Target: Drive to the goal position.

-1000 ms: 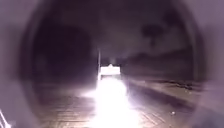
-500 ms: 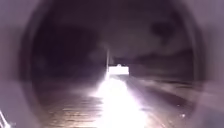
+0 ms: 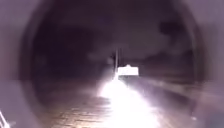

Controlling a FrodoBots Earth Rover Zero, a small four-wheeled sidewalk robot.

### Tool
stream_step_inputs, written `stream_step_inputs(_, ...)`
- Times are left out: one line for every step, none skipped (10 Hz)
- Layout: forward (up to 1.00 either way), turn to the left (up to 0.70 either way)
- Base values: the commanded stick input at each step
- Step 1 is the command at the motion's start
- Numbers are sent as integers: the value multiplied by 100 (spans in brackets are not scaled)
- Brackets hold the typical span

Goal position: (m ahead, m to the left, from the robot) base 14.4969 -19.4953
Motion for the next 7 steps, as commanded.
stream_step_inputs(0, 70)
stream_step_inputs(0, 70)
stream_step_inputs(0, 70)
stream_step_inputs(0, 70)
stream_step_inputs(0, 70)
stream_step_inputs(0, 70)
stream_step_inputs(0, 70)
